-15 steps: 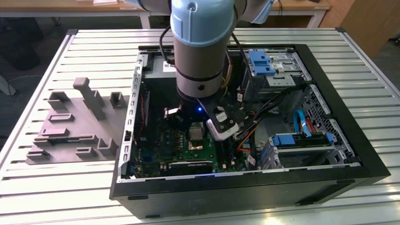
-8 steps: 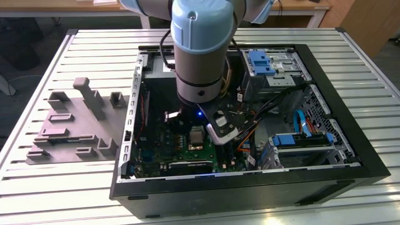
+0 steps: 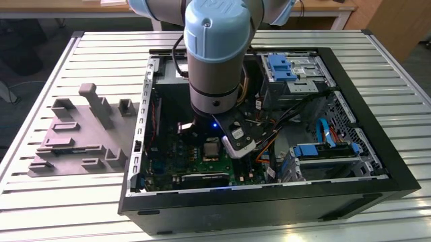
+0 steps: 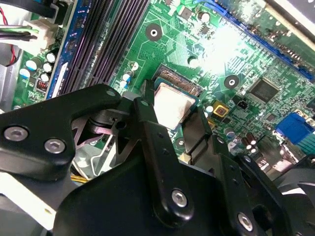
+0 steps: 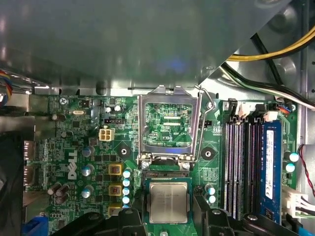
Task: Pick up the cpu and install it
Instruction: 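Place the cpu into insertion slot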
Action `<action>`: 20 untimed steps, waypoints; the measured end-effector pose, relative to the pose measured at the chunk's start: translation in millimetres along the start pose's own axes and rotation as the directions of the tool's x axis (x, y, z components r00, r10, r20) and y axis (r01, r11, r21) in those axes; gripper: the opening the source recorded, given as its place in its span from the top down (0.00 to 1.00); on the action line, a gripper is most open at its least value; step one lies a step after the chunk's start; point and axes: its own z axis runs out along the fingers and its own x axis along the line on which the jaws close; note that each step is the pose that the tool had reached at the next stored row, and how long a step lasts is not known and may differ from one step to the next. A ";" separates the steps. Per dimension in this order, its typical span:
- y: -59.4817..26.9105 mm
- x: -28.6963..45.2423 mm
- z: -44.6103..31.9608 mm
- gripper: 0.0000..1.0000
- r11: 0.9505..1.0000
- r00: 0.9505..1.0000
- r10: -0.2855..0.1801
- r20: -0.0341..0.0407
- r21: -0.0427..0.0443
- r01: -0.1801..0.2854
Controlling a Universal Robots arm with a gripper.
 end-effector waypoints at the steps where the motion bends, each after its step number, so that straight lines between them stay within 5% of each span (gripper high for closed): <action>1: 0.0 0.1 0.0 0.53 1.000 1.000 0.000 0.000 0.002 0.000; 20: -0.8 1.7 12.8 0.53 1.000 1.000 -0.001 0.000 0.003 0.001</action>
